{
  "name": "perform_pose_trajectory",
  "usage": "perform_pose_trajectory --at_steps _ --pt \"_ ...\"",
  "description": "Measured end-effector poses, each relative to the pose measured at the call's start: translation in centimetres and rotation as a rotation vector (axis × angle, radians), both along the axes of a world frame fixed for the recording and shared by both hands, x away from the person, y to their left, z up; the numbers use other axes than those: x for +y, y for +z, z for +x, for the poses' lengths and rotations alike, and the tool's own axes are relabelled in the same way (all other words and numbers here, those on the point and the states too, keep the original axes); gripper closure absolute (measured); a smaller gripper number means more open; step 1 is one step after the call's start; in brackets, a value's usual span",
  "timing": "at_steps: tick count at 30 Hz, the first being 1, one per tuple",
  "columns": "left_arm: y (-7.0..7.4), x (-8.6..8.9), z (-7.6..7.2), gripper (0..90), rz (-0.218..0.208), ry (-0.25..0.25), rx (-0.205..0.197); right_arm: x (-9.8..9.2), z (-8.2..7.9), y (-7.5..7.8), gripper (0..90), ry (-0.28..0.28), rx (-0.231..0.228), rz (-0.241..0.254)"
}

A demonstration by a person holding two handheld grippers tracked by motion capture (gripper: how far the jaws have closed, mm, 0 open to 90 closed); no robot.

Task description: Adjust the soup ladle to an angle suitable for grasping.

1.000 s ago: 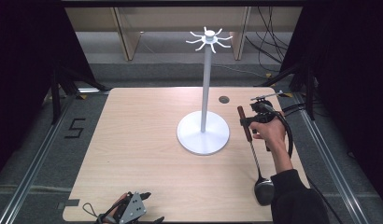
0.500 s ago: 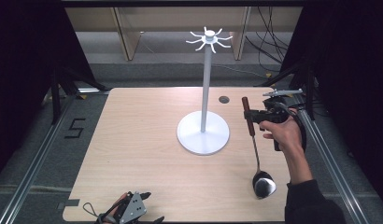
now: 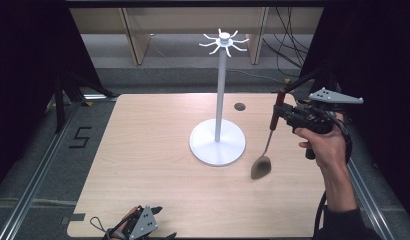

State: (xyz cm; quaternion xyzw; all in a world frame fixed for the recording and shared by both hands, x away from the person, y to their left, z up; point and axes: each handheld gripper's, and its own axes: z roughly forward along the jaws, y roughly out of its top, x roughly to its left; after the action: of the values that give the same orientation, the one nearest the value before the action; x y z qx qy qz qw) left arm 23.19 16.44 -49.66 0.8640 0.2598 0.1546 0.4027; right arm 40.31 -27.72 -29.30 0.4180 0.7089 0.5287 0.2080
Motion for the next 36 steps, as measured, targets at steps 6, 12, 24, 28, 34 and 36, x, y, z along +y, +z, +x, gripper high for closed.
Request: perform_pose_trajectory --at_steps 6,12,24,28,34,36 --pt "0.0 0.0 -0.1 15.0 -0.023 -0.001 0.011 0.6 0.7 1.4 73.9 0.030 -0.059 0.000" --pt "0.2 0.2 0.0 15.0 -0.005 -0.007 0.005 1.5 1.2 2.9 73.9 0.026 -0.066 0.000" --pt "0.2 0.1 -0.1 15.0 -0.001 0.001 -0.004 2.8 1.2 5.1 73.9 0.054 -0.100 -0.022" --pt "0.3 0.2 0.0 15.0 -0.002 -0.006 0.002 3.4 1.2 5.9 73.9 0.064 -0.101 -0.025" --pt "0.2 0.2 -0.1 15.0 -0.009 -0.009 0.010 4.5 1.4 7.0 73.9 0.100 -0.136 -0.049" --pt "0.2 0.1 -0.1 15.0 -0.009 -0.012 0.011 4.9 1.3 7.4 73.9 0.108 -0.137 -0.050"
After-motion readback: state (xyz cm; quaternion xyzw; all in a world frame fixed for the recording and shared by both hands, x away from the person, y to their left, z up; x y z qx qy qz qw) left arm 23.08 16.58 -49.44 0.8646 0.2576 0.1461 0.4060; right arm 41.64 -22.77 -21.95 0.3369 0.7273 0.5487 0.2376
